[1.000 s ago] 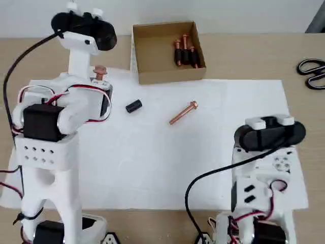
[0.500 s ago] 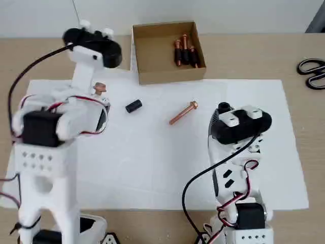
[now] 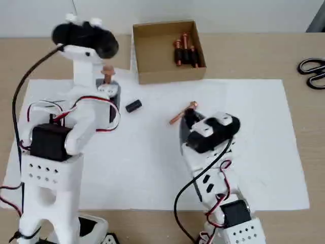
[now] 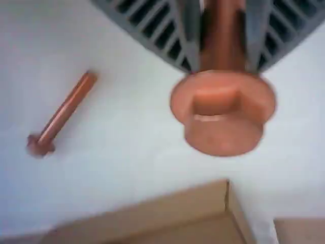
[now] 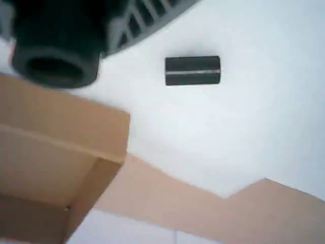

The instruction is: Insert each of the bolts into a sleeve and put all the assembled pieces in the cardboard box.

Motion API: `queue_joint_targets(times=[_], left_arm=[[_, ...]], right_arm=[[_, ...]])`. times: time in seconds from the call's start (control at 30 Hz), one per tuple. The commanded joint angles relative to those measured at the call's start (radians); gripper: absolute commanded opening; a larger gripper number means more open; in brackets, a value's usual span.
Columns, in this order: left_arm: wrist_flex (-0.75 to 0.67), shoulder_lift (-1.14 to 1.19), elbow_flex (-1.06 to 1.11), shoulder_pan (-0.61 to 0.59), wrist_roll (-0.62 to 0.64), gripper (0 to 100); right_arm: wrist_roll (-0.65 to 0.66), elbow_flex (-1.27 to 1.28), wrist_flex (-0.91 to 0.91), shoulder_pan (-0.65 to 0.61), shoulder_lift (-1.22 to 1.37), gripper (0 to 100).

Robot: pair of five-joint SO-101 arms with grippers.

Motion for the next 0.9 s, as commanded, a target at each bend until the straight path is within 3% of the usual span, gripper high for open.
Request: queue_joint_targets(times=[0.0, 0.33, 0.6, 0.87], left_arm=[[-0.107, -0.025, -0.001, 0.025, 0.089, 1], [-0.129, -0.031, -0.002, 0.035, 0.129, 1], [-0.224, -0.034, -0.008, 0.103, 0.121, 1], [-0.270, -0.031, -0.008, 0.256, 0.089, 1]], right_arm=[[0.003, -0.005, -0.031, -0.050, -0.004, 0.4], [0.011, -0.014, -0.211, -0.067, -0.002, 0.4], [0.012, -0.012, -0.274, -0.064, -0.002, 0.4], [0.009, -0.009, -0.266, -0.064, -0.002, 0.4]])
